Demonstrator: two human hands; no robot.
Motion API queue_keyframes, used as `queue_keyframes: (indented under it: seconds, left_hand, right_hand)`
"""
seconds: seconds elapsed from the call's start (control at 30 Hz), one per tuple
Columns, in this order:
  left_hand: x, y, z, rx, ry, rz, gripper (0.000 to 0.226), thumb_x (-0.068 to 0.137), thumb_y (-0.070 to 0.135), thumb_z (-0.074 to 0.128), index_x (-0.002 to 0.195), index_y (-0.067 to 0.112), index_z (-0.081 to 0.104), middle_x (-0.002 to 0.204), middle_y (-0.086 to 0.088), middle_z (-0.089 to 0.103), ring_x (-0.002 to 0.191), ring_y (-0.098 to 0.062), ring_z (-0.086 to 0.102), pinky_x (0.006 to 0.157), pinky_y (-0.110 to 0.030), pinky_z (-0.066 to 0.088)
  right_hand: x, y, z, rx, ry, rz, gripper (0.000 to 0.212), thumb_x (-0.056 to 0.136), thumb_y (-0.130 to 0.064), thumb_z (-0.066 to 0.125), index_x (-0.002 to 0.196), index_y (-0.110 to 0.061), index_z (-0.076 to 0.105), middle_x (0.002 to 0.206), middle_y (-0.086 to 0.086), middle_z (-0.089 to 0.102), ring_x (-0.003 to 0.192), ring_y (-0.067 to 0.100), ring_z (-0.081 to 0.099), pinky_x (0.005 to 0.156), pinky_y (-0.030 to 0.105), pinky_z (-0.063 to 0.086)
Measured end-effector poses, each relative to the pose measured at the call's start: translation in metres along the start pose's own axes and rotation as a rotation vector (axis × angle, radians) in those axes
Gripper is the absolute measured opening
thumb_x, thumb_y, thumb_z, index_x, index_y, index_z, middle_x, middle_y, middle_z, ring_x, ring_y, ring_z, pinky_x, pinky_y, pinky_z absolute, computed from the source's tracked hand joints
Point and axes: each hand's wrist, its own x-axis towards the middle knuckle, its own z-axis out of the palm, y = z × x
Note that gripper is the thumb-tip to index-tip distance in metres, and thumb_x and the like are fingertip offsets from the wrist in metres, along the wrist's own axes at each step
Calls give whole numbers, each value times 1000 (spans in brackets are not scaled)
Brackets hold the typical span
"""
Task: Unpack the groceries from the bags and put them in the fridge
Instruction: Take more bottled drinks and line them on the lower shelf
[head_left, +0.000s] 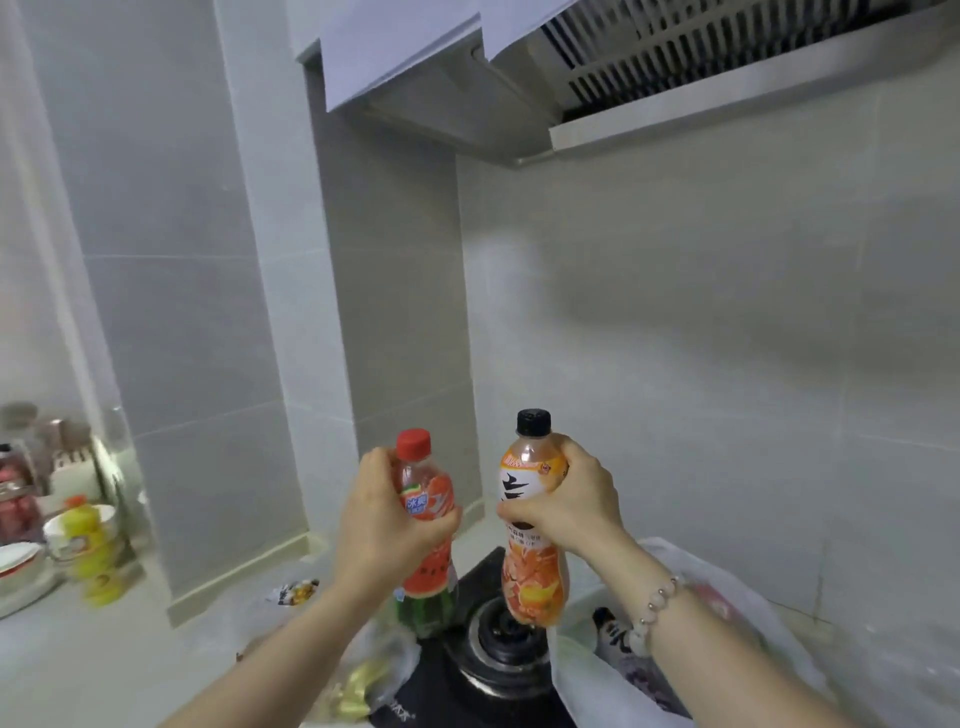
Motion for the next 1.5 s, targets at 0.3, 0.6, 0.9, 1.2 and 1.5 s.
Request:
queue_keyframes:
  seconds: [0.3,0.6,0.9,1.2,1.5]
  left_hand:
    - [-68,20,-117,317,310,-138,58,56,30,86,96,22,44,86,11,52,75,-5,56,63,-23,46]
    - [-166,63,-261,623,578,-279,56,56,25,87,95,20,47,86,5,55,76,-5,56,60,-19,43]
    - [-299,145,-392,953,897,-416,62,58,24,88,99,19,43,94,0,53,83,-18,57,65,-23,44]
    - [-448,263,-488,1289,1100,-545,61,56,33,87,98,20,43,91,2,53,77,-15,57,62,-22,45]
    - [-595,369,-549,1519,1365,-777,71,57,39,85,112,18,44,101,5,50,88,-14,53,71,-25,44]
  right_hand:
    - [-53,-62,64,146,-355,-176,61,51,-31,84,100,-40,47,102,-8,59,89,11,59,76,23,47]
    - [-167,-159,120,380,-773,-366,69,56,-35,84,111,-42,43,102,-15,55,95,9,57,78,23,49]
    - [-324,-258,147,536,-1104,-541,91,56,-35,84,136,-32,40,123,-5,55,107,15,55,82,30,52]
    - [-512,-343,108,721,-1483,-707,66,56,-28,87,109,-34,47,91,-15,56,87,9,59,75,26,53]
    - [-695,-382,58,808,-1687,-874,72,51,-31,87,116,-29,56,98,-9,64,86,10,63,76,30,57]
